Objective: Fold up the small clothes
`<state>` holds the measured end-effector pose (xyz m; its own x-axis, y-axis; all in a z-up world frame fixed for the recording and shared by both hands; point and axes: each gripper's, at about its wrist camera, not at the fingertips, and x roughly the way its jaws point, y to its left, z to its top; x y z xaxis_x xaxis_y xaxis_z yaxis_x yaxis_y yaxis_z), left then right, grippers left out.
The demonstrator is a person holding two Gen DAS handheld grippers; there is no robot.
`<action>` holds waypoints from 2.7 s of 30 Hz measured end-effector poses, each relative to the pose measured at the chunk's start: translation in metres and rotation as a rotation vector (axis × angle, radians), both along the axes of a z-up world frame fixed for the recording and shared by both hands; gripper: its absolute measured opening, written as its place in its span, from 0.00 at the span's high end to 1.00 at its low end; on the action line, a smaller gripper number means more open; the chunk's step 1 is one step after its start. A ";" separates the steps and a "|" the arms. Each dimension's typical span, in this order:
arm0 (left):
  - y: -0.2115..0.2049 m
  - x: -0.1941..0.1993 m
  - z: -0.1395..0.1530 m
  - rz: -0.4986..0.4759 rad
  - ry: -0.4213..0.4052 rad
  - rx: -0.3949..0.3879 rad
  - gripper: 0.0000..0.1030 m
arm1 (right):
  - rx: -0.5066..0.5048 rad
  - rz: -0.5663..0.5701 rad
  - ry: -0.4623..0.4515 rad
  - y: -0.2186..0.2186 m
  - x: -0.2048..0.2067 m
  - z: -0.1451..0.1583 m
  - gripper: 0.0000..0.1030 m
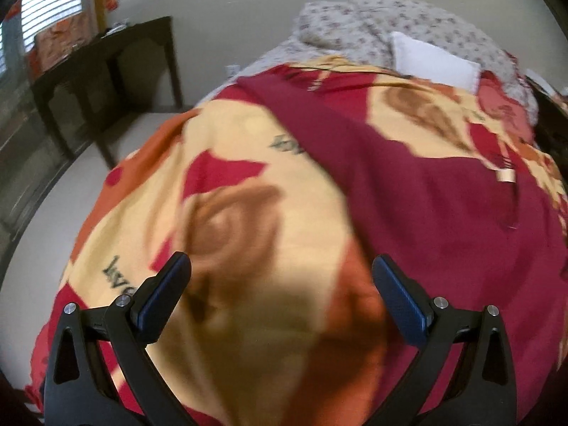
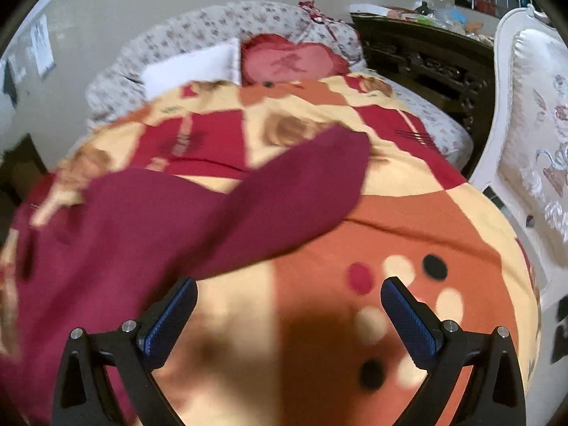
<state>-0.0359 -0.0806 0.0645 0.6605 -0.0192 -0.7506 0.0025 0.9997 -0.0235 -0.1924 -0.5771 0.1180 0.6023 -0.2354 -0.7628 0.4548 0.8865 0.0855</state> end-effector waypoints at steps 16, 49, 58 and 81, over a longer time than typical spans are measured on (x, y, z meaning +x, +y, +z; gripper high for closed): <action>-0.070 -0.024 0.044 -0.183 -0.063 -0.017 0.00 | 0.097 0.269 -0.014 0.161 0.021 0.061 0.00; -0.087 -0.005 0.030 -0.201 -0.024 -0.003 0.00 | 0.074 0.266 0.052 0.197 0.113 0.015 0.00; -0.086 0.001 0.025 -0.190 -0.013 0.000 0.00 | 0.113 0.272 0.071 0.199 0.120 0.005 0.00; -0.002 0.071 0.020 -0.031 0.017 -0.175 0.01 | 0.097 0.423 0.114 0.244 0.161 -0.005 0.00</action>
<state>0.0349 -0.0828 0.0850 0.6447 -0.1708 -0.7451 0.0318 0.9799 -0.1970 -0.0312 -0.3326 0.1132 0.5410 0.0891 -0.8363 0.0655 0.9869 0.1476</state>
